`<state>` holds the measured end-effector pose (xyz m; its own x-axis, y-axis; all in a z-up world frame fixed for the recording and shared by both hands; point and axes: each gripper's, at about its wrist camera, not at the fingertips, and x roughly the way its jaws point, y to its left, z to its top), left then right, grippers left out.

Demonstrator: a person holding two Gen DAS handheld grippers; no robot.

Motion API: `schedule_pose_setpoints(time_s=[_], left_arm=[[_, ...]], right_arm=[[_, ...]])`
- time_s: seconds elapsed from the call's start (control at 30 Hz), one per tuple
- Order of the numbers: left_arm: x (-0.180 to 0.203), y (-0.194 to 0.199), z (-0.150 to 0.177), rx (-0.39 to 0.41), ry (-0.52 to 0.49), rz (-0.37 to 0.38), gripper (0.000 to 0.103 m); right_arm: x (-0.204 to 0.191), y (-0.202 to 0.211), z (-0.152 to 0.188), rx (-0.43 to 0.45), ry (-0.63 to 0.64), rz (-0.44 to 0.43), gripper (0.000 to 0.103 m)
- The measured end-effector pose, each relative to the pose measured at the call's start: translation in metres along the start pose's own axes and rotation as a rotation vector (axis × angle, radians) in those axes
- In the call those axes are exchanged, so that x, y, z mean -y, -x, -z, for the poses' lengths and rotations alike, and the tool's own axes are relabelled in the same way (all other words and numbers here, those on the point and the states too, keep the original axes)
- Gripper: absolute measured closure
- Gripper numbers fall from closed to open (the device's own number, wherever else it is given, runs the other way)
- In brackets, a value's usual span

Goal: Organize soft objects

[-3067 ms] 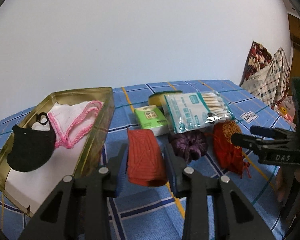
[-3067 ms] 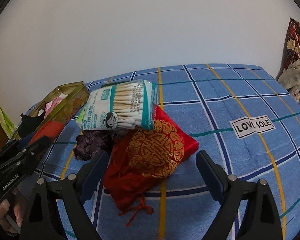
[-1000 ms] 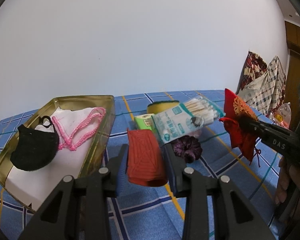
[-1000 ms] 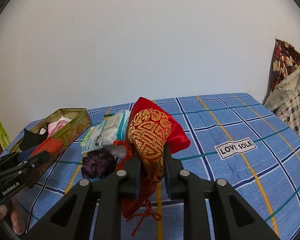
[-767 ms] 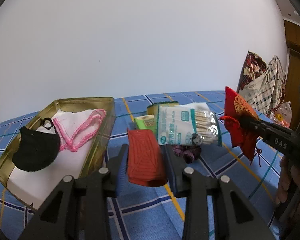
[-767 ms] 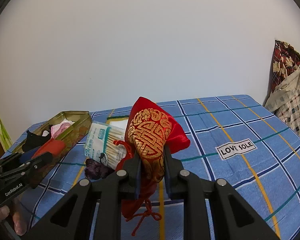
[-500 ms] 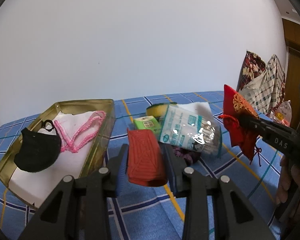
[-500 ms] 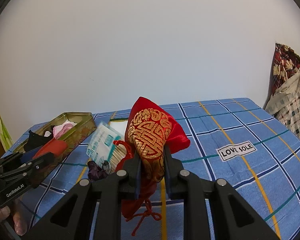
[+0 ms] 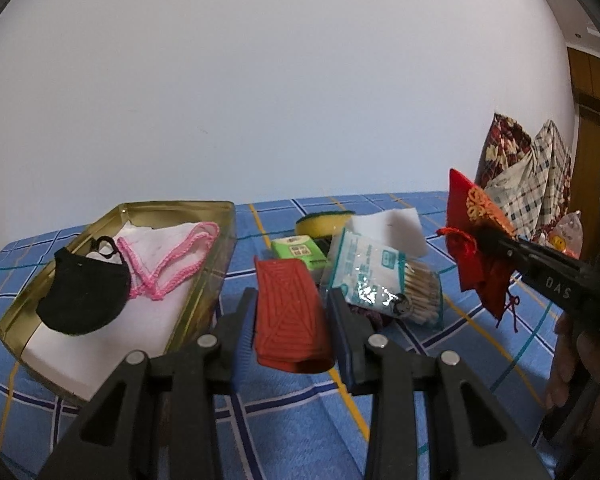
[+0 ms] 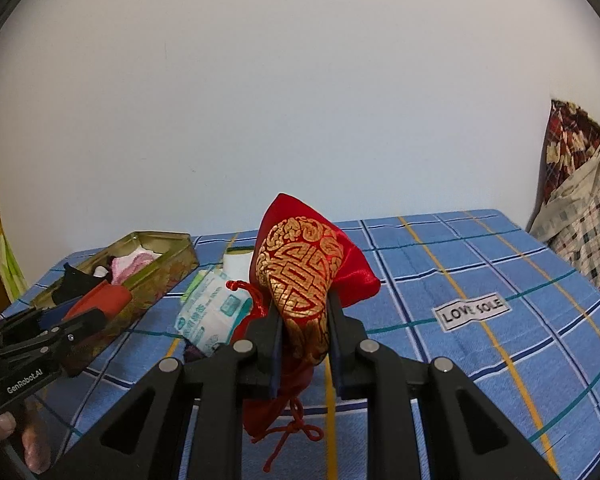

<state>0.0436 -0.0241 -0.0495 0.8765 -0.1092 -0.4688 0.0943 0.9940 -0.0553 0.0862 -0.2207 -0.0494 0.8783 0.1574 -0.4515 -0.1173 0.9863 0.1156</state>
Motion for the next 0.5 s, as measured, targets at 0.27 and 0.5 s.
schedule_pose_setpoints(time_s=[0.27, 0.5], left_arm=[[-0.005, 0.014, 0.005, 0.027, 0.024, -0.004, 0.069], [-0.008, 0.019, 0.006, 0.04, 0.033, -0.01, 0.069]], right_arm=[[-0.02, 0.011, 0.004, 0.048, 0.055, -0.011, 0.082], [-0.039, 0.013, 0.006, 0.062, 0.097, -0.051, 0.082]])
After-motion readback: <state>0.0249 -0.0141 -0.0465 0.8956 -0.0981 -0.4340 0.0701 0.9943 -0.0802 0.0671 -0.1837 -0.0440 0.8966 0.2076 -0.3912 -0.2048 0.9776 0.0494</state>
